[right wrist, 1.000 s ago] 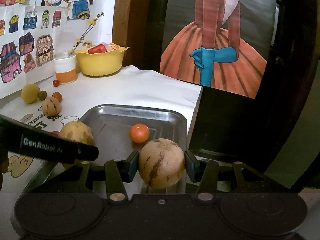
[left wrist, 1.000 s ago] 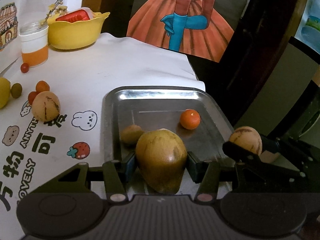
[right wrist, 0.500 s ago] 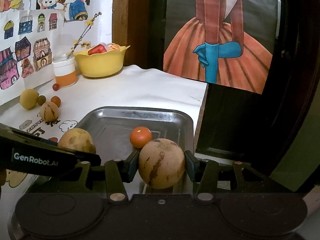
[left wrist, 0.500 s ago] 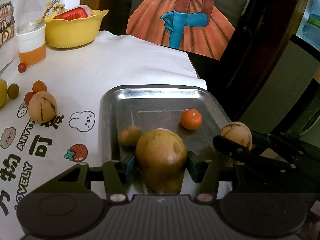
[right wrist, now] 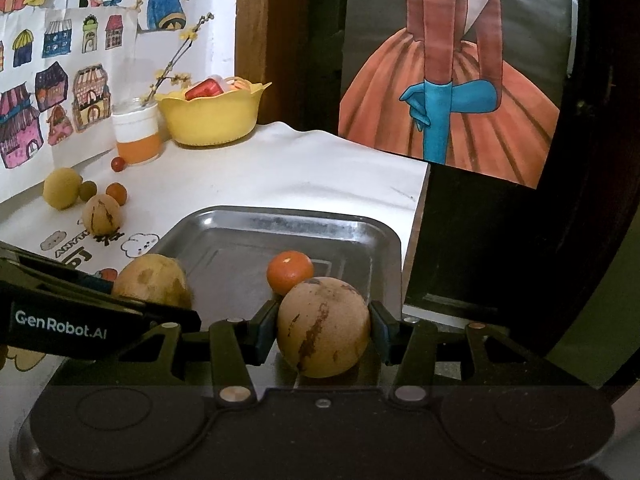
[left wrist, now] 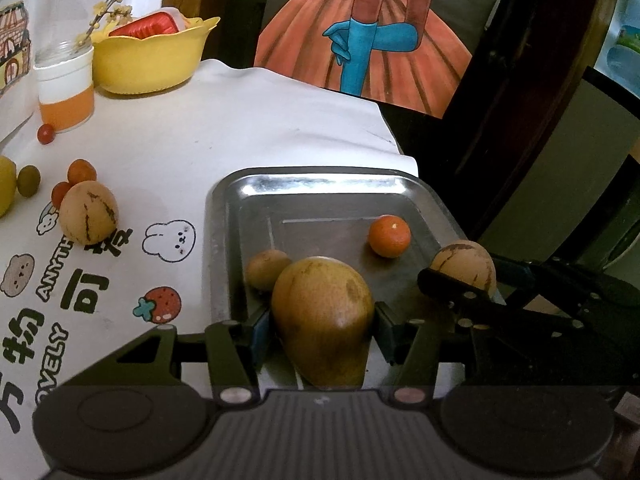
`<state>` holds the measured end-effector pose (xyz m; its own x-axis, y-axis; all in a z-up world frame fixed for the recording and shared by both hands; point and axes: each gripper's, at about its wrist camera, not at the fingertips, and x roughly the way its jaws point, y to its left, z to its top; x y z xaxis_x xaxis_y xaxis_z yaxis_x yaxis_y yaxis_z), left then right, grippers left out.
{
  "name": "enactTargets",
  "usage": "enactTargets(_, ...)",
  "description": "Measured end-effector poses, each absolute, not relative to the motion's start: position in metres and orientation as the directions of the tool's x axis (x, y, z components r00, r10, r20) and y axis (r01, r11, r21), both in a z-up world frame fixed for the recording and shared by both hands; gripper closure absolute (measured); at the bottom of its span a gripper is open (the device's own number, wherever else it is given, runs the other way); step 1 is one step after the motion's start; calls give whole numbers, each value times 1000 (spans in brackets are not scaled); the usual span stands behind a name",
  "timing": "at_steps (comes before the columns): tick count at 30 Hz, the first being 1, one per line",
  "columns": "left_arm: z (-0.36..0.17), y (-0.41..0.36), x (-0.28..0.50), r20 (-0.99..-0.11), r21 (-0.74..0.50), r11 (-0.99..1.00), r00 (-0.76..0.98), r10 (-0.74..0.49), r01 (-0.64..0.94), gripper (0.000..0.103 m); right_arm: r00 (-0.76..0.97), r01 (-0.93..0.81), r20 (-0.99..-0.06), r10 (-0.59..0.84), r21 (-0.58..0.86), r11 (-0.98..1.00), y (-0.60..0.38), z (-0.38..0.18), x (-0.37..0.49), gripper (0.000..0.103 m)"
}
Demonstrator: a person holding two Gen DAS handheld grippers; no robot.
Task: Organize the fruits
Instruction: 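Release the pear into the tray with left tool while right tool releases the speckled fruit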
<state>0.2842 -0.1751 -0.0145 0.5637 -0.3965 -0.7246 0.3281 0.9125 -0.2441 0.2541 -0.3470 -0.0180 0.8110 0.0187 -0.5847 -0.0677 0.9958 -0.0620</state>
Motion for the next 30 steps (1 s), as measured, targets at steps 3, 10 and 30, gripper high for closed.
enactTargets(3, -14, -175, 284, -724, -242, 914, 567, -394, 326, 46, 806, -70, -591, 17, -67, 995, -346, -19, 255, 53)
enactTargets(10, -15, -175, 282, -730, -240, 915, 561, -391, 325, 44, 806, -73, -592, 15, -74, 995, -345, -20, 255, 53)
enactTargets(30, 0, -160, 259, -720, -222, 919, 581, -380, 326, 30, 827, 3, -560, -52, -88, 996, -349, -7, 221, 16)
